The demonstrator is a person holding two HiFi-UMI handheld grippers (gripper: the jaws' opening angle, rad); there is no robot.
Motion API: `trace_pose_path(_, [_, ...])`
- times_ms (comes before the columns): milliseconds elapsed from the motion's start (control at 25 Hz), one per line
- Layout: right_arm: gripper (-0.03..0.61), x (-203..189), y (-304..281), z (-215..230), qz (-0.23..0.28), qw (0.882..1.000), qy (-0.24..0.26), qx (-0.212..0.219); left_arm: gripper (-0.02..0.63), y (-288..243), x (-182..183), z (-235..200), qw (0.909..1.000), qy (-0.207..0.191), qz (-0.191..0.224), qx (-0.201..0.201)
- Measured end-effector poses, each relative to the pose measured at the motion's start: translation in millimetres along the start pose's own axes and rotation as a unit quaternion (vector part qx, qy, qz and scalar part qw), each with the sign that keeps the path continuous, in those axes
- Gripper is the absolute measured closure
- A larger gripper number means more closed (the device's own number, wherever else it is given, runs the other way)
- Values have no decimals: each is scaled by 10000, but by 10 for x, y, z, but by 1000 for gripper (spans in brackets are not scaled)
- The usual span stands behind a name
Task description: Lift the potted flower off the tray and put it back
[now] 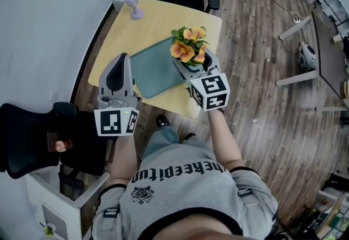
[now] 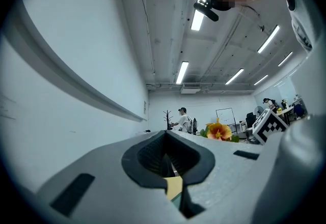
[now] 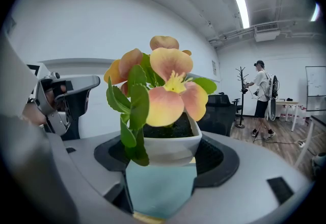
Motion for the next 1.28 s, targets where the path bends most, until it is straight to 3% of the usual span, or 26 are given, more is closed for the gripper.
trace_pose_path(680, [225, 419, 972, -186, 568, 9981, 154, 166, 611, 542, 410, 424, 9994, 36, 27, 330])
trace_pose_path(1280, [225, 480, 1668, -134, 960, 9951, 114, 181, 611, 891, 680, 791, 9987, 37, 115, 493])
Point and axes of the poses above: the fingertips, and each gripper's own axes: y backward along the fingers, z to its right, x out of its top, the point moved 3 cm from there along y, backward along the fingers, and after that the axes turned 15 degrees about -y, right-handed, at the moved point
